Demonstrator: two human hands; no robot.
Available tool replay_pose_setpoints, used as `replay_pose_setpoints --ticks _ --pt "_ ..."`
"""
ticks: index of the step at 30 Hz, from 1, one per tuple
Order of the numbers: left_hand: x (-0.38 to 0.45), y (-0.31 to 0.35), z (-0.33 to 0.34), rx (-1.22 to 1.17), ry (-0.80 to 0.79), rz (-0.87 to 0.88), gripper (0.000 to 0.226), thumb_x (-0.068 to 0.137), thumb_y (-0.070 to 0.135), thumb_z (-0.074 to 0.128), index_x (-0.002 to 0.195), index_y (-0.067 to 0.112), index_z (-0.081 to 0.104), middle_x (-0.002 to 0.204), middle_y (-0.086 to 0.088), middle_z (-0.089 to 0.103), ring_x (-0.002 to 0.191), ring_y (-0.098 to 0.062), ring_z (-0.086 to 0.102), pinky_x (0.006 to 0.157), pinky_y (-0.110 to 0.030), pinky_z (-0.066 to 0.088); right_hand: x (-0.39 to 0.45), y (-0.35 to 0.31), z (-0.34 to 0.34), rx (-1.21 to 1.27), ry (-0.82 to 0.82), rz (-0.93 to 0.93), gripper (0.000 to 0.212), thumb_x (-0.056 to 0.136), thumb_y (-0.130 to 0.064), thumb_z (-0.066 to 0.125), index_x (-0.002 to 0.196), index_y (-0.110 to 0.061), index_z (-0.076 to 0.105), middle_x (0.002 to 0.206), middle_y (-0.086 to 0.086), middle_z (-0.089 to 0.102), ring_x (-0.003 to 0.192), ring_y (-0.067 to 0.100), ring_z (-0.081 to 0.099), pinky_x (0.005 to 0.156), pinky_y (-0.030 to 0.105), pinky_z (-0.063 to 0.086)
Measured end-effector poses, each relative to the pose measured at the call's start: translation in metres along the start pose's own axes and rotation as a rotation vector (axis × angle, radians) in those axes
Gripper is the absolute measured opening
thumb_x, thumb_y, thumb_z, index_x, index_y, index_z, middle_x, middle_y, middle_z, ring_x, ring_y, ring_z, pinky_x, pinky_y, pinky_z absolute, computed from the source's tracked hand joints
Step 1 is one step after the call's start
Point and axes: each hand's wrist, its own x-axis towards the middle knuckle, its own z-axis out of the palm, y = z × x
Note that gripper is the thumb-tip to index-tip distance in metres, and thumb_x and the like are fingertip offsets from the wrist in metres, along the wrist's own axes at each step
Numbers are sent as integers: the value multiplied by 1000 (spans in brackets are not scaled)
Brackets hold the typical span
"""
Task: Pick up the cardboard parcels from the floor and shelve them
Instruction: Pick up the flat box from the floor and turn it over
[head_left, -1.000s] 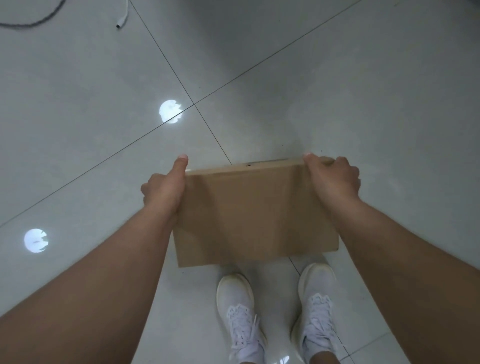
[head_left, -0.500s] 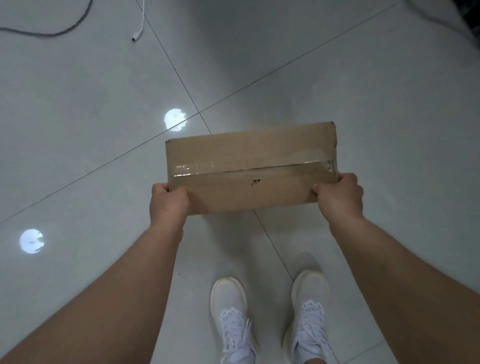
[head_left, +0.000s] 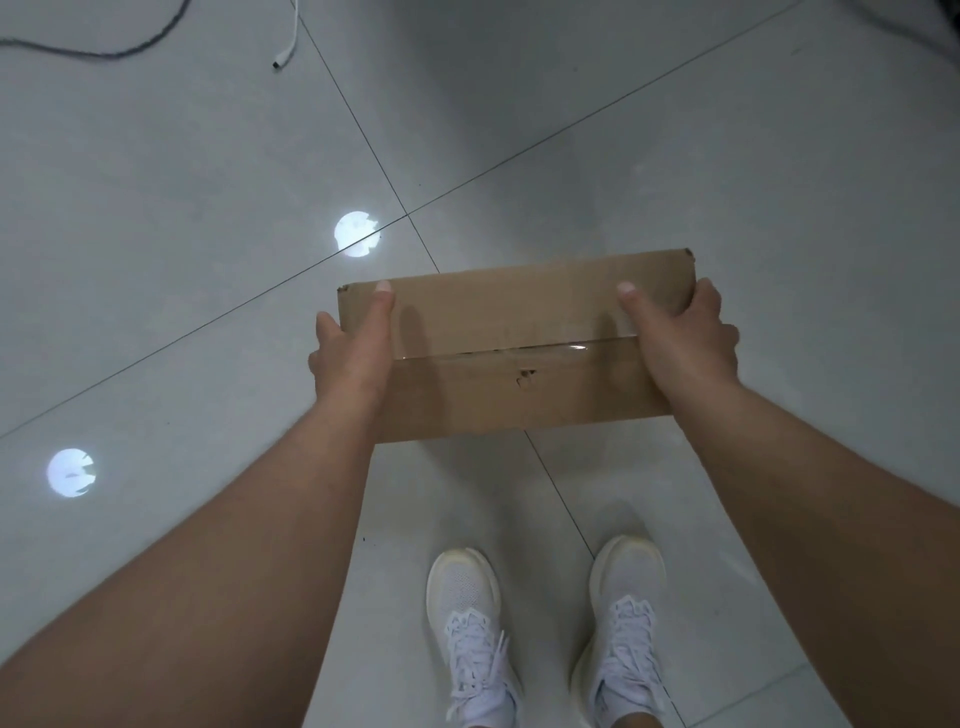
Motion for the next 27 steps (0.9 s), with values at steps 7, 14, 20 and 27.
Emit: replay_pose_setpoints --ticks 7,14,20,27 --pt "-4 11 -8 -150 172 70 47 80 57 56 108 20 46 101 4 53 84 -18 53 71 -29 41 -3 -20 -12 128 114 102 87 78 -67 47 137 -5 30 141 16 43 125 37 46 90 40 38" --pt "-8 -7 -5 -244 132 90 43 83 9 50 123 24 52 91 10 53 79 -11 50 58 -17 36 -8 2 -2 237 108 64 38 88 -14 34 124 -7 42 124 17 55 95 31 50 81 36 40" --pt "-2 -37 -2 -204 51 21 54 82 -1 47 131 21 52 108 4 58 90 -16 53 59 -16 37 -3 27 10 230 71 107 42 86 -5 34 127 -7 45 124 15 55 91 26 44 77 31 36" --pt "2 -58 3 -163 49 32 54 86 3 46 135 23 47 110 5 55 95 -17 49 59 -15 35 -1 46 20 266 16 100 46 84 -7 43 130 -10 41 126 12 54 91 24 45 75 29 33"
